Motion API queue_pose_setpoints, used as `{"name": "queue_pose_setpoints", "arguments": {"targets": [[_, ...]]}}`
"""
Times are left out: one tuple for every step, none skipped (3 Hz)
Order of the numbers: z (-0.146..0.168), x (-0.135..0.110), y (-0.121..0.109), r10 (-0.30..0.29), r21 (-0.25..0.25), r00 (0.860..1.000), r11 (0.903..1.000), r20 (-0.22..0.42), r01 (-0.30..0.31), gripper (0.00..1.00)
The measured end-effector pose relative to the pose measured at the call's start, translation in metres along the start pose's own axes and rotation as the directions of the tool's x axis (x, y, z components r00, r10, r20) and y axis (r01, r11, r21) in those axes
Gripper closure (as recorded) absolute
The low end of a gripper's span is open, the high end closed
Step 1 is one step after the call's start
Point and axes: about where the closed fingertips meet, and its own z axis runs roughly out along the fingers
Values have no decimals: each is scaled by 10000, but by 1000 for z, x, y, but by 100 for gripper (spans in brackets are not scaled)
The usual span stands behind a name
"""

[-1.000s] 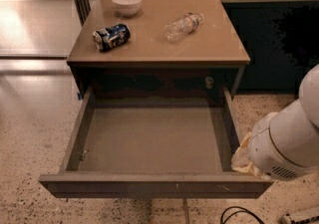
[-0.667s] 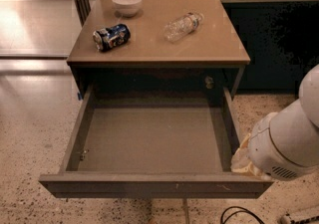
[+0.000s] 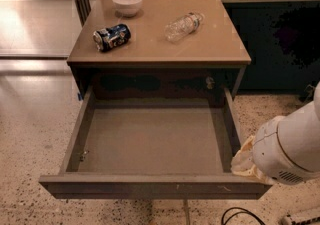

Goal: Close top drawer

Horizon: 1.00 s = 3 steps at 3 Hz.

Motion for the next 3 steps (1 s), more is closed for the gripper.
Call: {"name": "queue_pose_setpoints", "arguments": {"targets": [[21,9,9,-115,-440,9960,9989,885,154,100],[54,16,26,-257,-1029,9903,9939,1367,400,100],[77,17,39,-471,-1312,9896,9892,1358,651,100]]}}
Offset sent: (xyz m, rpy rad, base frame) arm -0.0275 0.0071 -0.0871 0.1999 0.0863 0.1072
